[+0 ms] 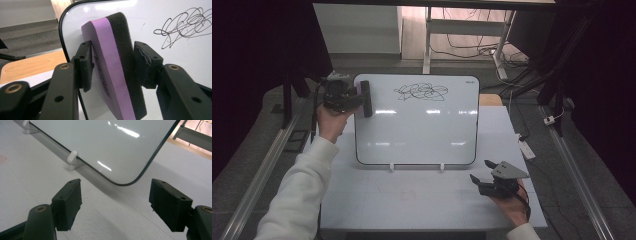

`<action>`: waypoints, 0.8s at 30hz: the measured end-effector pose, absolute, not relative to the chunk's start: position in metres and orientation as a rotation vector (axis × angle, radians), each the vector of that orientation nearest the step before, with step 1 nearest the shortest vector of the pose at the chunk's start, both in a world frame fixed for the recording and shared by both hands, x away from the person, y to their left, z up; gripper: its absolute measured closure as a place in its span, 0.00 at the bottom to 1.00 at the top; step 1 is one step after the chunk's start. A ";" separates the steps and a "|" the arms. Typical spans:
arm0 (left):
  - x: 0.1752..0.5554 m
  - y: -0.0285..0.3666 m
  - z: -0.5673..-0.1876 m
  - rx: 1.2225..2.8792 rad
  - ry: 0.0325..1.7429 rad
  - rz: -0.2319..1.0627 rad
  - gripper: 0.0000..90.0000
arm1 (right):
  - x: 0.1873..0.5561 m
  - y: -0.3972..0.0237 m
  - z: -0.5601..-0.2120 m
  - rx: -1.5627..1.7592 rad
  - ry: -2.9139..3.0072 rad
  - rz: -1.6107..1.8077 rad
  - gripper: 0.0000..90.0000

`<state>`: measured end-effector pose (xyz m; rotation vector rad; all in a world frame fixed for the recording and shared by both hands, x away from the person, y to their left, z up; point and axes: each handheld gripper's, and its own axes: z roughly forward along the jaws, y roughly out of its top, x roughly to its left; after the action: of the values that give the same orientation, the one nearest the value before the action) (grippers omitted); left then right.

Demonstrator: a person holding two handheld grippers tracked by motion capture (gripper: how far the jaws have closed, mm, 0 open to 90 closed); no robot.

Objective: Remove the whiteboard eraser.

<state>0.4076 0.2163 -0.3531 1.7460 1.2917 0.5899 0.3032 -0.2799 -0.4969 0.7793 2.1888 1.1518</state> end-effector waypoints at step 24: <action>0.365 0.212 -0.351 1.772 1.179 0.573 0.71 | 0.302 -0.279 -0.495 0.770 2.176 1.161 0.29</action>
<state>0.3647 0.2122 -0.3509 1.7720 1.1785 0.5729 0.3016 -0.2789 -0.4954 0.7701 2.1756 1.1605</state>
